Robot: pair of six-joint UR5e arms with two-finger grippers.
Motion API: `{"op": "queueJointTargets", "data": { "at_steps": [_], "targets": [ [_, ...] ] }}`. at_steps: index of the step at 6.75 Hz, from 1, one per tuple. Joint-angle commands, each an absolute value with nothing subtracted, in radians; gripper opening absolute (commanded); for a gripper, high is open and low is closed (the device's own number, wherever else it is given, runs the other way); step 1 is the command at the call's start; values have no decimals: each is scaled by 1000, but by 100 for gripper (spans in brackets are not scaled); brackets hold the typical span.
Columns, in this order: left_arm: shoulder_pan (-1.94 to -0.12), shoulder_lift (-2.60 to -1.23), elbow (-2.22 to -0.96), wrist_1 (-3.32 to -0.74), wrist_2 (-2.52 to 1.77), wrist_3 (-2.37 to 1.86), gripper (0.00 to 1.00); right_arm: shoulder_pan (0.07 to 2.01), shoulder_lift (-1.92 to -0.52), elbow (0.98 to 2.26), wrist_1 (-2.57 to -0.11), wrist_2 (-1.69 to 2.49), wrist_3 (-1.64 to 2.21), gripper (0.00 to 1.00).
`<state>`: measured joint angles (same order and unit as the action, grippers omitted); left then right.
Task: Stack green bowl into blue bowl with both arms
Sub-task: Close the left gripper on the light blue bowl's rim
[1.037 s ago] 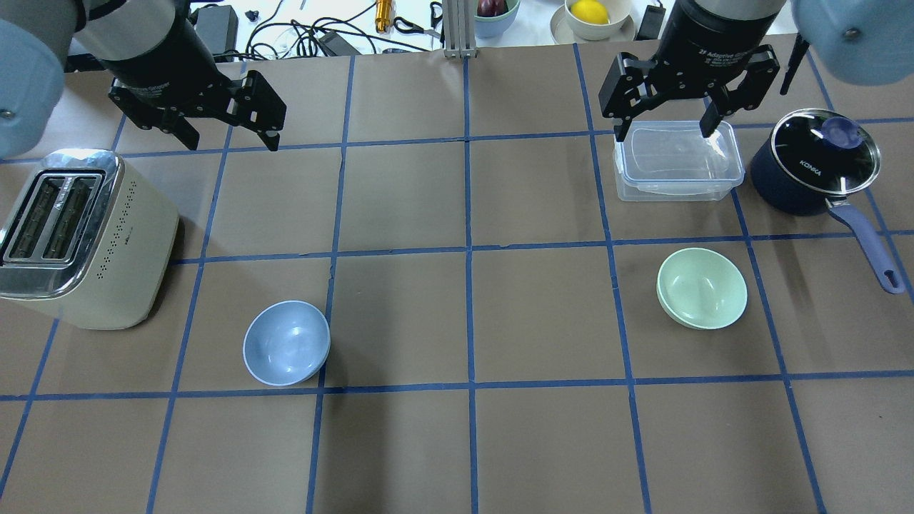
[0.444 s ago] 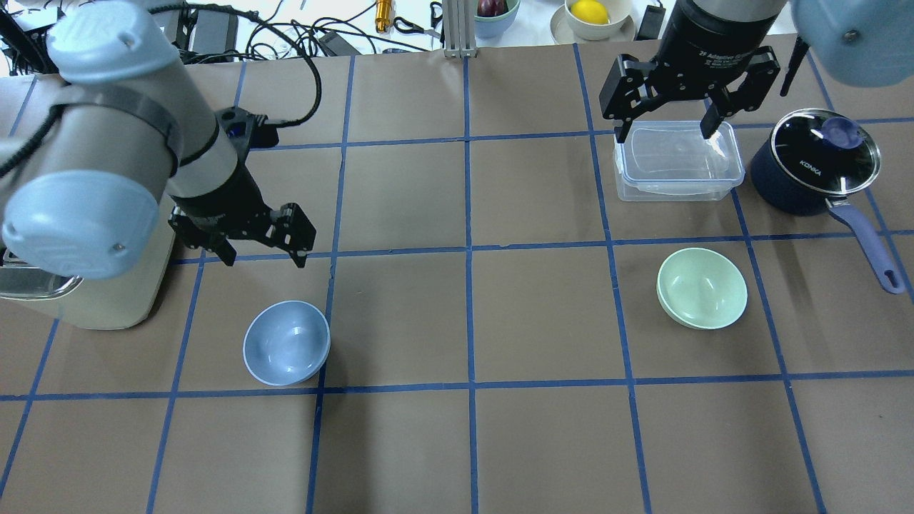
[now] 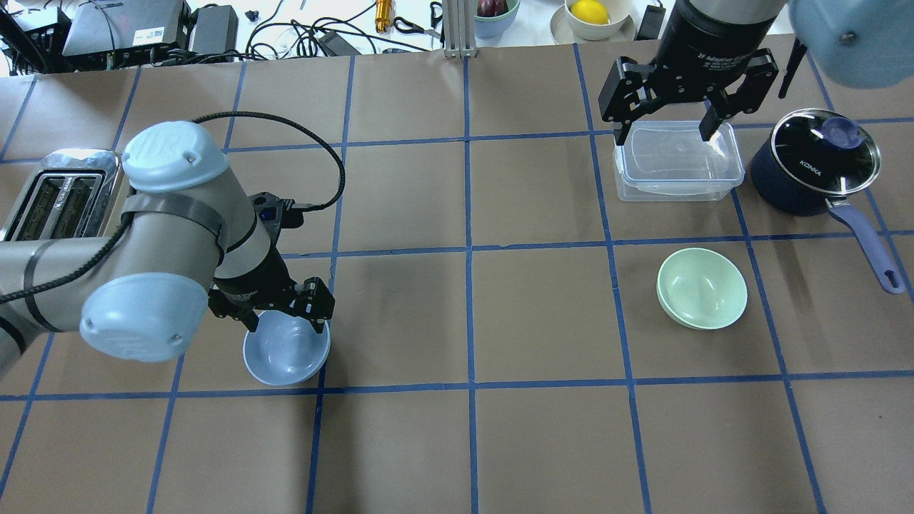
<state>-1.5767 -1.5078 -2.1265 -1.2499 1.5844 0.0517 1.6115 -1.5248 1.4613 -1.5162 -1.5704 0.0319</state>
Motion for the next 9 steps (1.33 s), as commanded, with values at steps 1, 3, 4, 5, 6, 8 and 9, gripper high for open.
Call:
{"op": "queueJointTargets", "data": {
  "at_steps": [1, 3, 4, 5, 6, 8, 9],
  "targets": [
    [-1585, -1531, -2323, -983, 1576, 46, 100, 1611, -1525, 1462, -1511, -1571, 31, 100],
    [-1585, -1563, -2355, -841, 1582, 54, 88, 1612, -1525, 1462, -1511, -1571, 34, 100],
    [-1585, -1578, -2361, -836, 1578, 57, 23, 1609, -1523, 1462, -1508, -1578, 32, 100],
    [-1585, -1597, -2359, -835, 1580, 61, 18, 1599, -1522, 1463, -1503, -1580, 29, 100],
    [-1585, -1606, -2356, -834, 1580, 61, 11, 1585, -1519, 1485, -1505, -1583, 11, 100],
    [-1595, -1609, -2326, -790, 1575, 66, 0, 1572, -1532, 1516, -1509, -1583, -18, 100],
    [-1603, -1611, -2292, -793, 1578, 63, 0, 1569, -1531, 1517, -1509, -1583, -18, 100]
  ]
}}
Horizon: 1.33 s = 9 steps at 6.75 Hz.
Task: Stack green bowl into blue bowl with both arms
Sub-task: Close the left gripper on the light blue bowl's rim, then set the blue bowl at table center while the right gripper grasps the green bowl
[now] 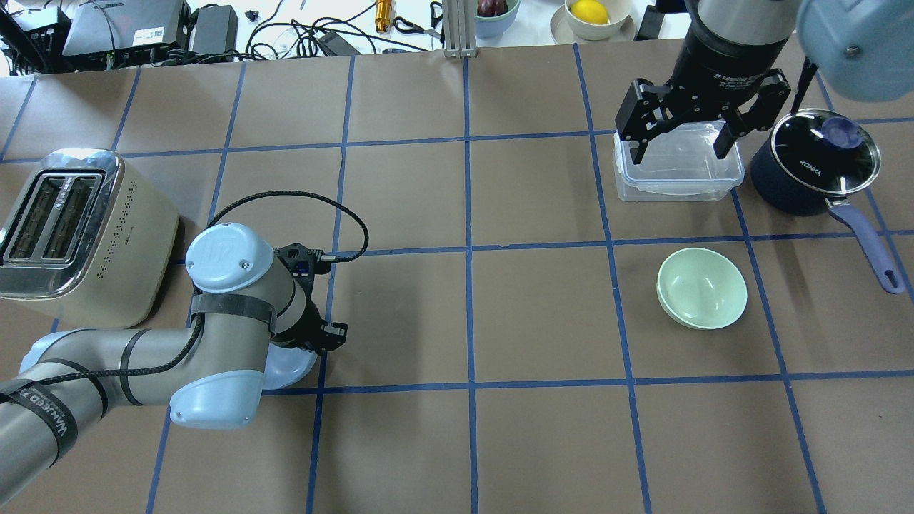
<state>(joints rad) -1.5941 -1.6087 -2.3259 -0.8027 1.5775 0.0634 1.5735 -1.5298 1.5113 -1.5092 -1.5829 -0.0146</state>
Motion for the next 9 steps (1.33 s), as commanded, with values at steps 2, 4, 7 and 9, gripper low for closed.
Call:
{"op": "queueJointTargets", "data": {
  "at_steps": [2, 4, 7, 9],
  "targets": [
    [-1627, -1662, -2180, -792, 1515, 42, 0, 1568, -1531, 1517, -1506, -1585, -11, 100],
    [-1768, -1771, -1978, -798, 1445, -145, 0, 1495, -1531, 1557, -1505, -1585, -59, 100],
    [-1908, -1998, -1702, -802, 1451, -321, 0, 1300, -1526, 1789, -1602, -1582, -143, 100],
    [-1992, -2071, -1698, -790, 1527, -357, 0, 1160, -1531, 2060, -1968, -1568, -291, 100]
  ]
}}
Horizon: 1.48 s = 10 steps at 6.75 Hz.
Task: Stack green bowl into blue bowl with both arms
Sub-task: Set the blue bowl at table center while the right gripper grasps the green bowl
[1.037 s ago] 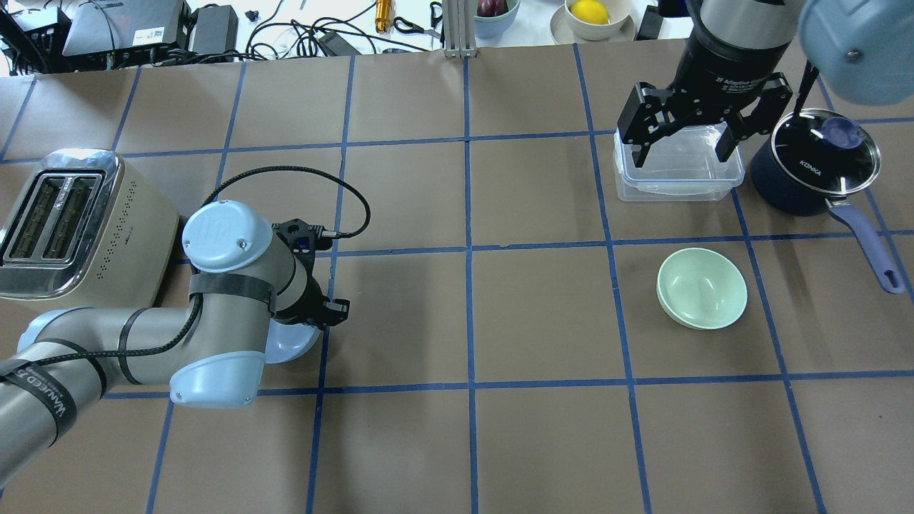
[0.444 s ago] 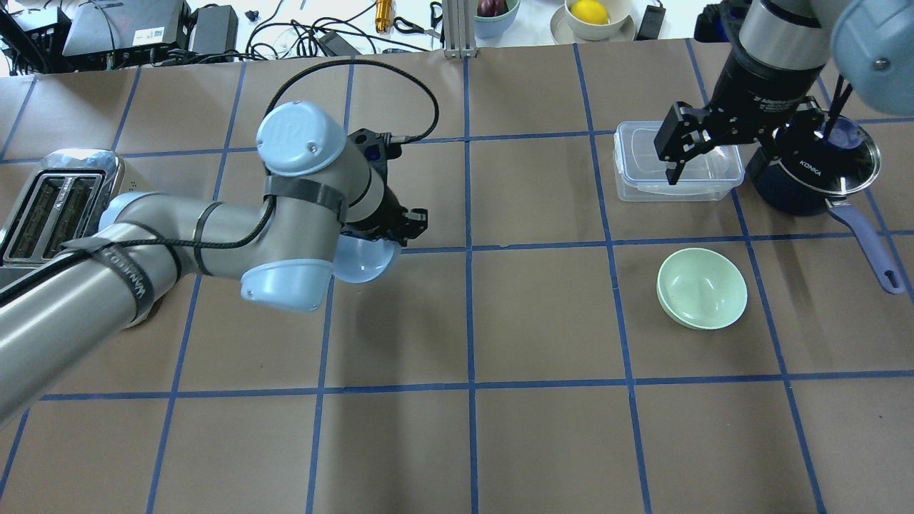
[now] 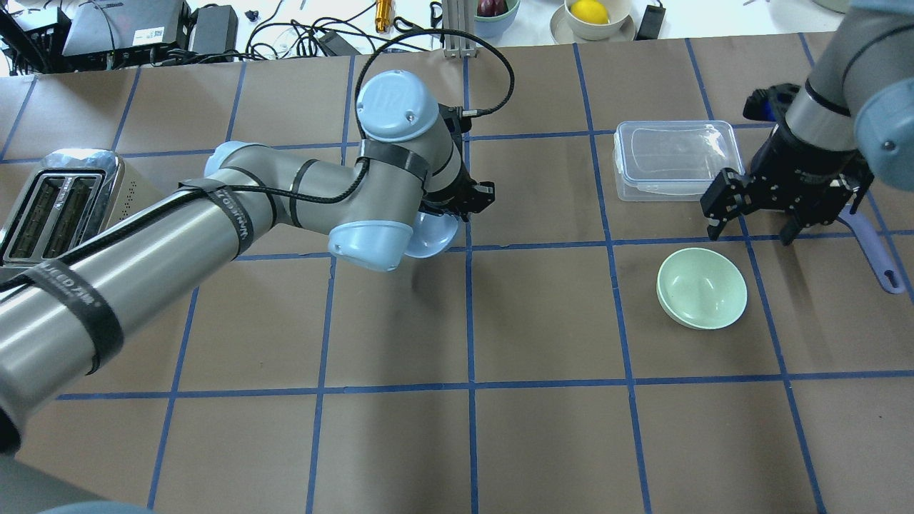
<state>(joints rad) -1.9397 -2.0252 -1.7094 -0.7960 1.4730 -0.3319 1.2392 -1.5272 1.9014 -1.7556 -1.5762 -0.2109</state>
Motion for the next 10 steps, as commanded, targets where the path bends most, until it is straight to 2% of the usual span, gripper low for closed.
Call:
{"op": "queueJointTargets", "data": {
  "at_steps": [1, 2, 3, 4, 5, 6, 7, 8, 10],
  "targets": [
    [-2006, -2089, -1692, -787, 1535, -367, 1, 1149, -1516, 2168, -2185, -1566, -302, 100],
    [-2009, -2091, -1683, -776, 1534, -368, 23, 1147, -1490, 2218, -2300, -1563, -299, 100],
    [-2010, -2091, -1678, -770, 1526, -368, 99, 1146, -1465, 2221, -2319, -1528, -302, 74],
    [-2005, -2067, -1652, -744, 1523, -382, 100, 1146, -1462, 2221, -2319, -1517, -304, 42],
    [-1976, -2021, -1638, -797, 1526, -346, 100, 1146, -1460, 2223, -2318, -1517, -305, 16],
    [-1929, -1967, -1643, -813, 1507, -324, 100, 1146, -1460, 2226, -2319, -1517, -314, 5],
    [-1839, -1891, -1631, -930, 1487, -272, 100, 1146, -1462, 2224, -2321, -1517, -319, 0],
    [-1745, -1809, -1593, -1168, 1464, -168, 100, 1150, -1474, 2217, -2321, -1514, -313, 0],
    [-1584, -1635, -1507, -1592, 1508, 54, 100, 1233, -1474, 2116, -2266, -1325, -187, 0]
  ]
}}
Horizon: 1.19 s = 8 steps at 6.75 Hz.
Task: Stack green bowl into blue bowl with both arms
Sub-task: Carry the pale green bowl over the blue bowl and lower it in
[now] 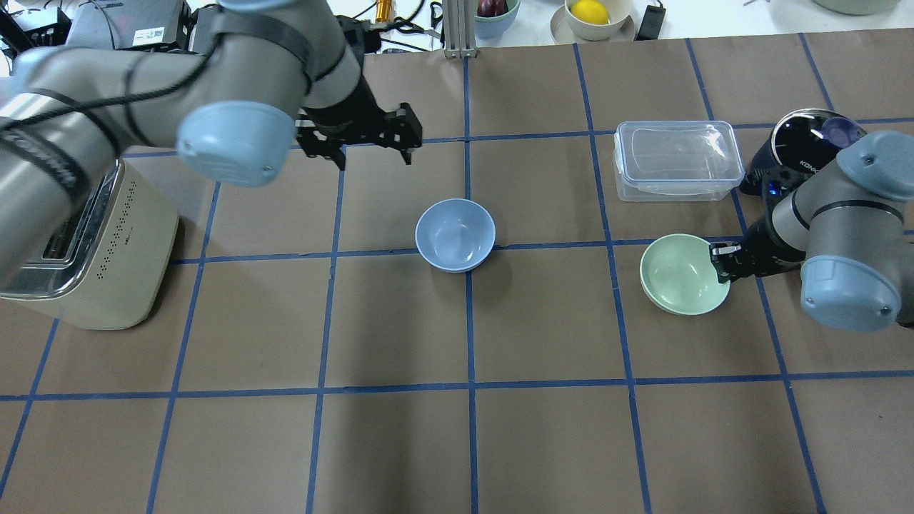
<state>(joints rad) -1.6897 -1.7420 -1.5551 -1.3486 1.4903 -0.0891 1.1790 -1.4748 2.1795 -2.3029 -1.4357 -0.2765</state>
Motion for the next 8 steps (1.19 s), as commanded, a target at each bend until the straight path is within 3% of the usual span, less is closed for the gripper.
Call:
{"op": "queueJointTargets", "data": {
  "at_steps": [1, 4, 8],
  "targets": [
    [-1565, -1556, -1497, -1655, 1509, 105, 100, 1306, -1459, 2036, -2229, -1286, -73, 0],
    [-1549, -1531, -1532, -1648, 1531, 116, 100, 1616, -1387, 1933, -2220, -1278, 338, 0],
    [-1562, -1549, -1531, -1552, 1537, 167, 100, 1816, -1228, 1804, -2221, -1373, 492, 0]
  ]
}}
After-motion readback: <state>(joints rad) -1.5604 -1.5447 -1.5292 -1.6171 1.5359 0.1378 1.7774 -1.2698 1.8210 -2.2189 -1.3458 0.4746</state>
